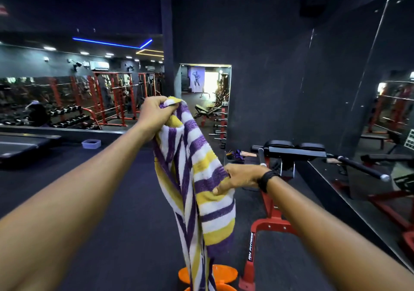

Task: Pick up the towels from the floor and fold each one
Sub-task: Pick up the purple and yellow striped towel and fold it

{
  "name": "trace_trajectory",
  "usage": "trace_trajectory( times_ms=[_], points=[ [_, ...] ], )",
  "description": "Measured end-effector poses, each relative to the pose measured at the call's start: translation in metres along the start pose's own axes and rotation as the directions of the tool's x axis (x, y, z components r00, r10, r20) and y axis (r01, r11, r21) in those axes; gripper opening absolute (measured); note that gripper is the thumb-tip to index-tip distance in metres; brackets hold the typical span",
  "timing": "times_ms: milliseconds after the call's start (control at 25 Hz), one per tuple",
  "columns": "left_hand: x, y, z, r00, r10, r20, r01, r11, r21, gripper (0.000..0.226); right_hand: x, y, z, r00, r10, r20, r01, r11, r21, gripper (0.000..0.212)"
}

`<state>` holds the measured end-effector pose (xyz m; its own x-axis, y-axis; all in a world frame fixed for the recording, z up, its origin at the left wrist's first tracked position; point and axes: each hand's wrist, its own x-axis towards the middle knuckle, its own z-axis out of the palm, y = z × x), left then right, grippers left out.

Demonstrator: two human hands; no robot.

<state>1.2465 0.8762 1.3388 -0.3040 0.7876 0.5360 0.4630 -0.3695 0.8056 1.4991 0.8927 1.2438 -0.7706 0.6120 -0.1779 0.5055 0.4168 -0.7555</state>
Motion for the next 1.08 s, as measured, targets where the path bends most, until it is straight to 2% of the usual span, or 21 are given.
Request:
trace_trajectory(
  times_ms=[80,120,200,280,360,400,480,560,640,720,760,840,960,1080],
  points=[
    [0.005,-0.003,-0.005,0.997,-0.053,-0.065,0.047,0.996,-0.081,0.024,0.003,0.009,0.006,0.996,0.086,0.013,-0.085,0.995,-0.053,0.008],
    [0.007,-0.006,-0.005,0.992,-0.090,-0.085,0.082,0.992,-0.097,0.025,0.005,0.008,0.006,0.994,0.100,-0.046,-0.102,0.994,-0.038,0.012],
    [0.004,-0.008,-0.001,0.980,-0.186,-0.075,0.178,0.979,-0.097,0.028,0.010,-0.003,0.004,0.958,0.044,-0.283,-0.026,0.997,0.069,0.016],
    [-0.003,-0.010,0.009,0.936,-0.353,0.021,0.353,0.932,-0.083,0.036,0.016,-0.017,-0.005,0.877,0.028,-0.480,0.086,0.973,0.215,0.017],
    [-0.008,-0.016,0.019,0.840,-0.509,0.190,0.535,0.836,-0.121,0.046,0.025,-0.026,-0.010,0.849,0.107,-0.517,0.152,0.888,0.433,0.019],
    [-0.010,-0.018,0.023,0.804,-0.537,0.257,0.582,0.798,-0.156,0.043,0.028,-0.031,-0.009,0.837,0.159,-0.524,0.166,0.839,0.519,0.020],
    [-0.019,-0.015,0.030,0.783,-0.529,0.326,0.614,0.741,-0.271,0.018,0.028,-0.040,-0.008,0.822,0.220,-0.525,0.215,0.734,0.644,0.016],
    [-0.028,-0.012,0.037,0.804,-0.482,0.349,0.588,0.732,-0.343,0.022,0.027,-0.046,-0.009,0.839,0.216,-0.500,0.280,0.616,0.736,0.017],
    [-0.035,-0.008,0.041,0.841,-0.389,0.377,0.518,0.781,-0.349,0.028,0.027,-0.047,-0.011,0.843,0.201,-0.499,0.357,0.486,0.798,0.020],
    [-0.040,-0.007,0.042,0.868,-0.327,0.374,0.461,0.809,-0.364,0.023,0.028,-0.043,-0.014,0.839,0.182,-0.513,0.422,0.376,0.825,0.019],
    [-0.041,-0.007,0.044,0.878,-0.308,0.366,0.441,0.816,-0.373,0.018,0.028,-0.042,-0.015,0.839,0.157,-0.522,0.436,0.380,0.816,0.023],
    [-0.046,-0.009,0.048,0.890,-0.280,0.360,0.420,0.810,-0.409,0.014,0.027,-0.042,-0.011,0.814,0.084,-0.575,0.456,0.520,0.722,0.034],
    [-0.053,-0.009,0.055,0.899,-0.253,0.358,0.407,0.783,-0.470,0.013,0.030,-0.041,-0.005,0.710,-0.085,-0.699,0.477,0.789,0.388,0.045],
    [-0.060,-0.006,0.060,0.909,-0.208,0.361,0.373,0.793,-0.482,0.012,0.034,-0.034,-0.003,0.606,-0.145,-0.783,0.437,0.883,0.175,0.037]
  ],
)
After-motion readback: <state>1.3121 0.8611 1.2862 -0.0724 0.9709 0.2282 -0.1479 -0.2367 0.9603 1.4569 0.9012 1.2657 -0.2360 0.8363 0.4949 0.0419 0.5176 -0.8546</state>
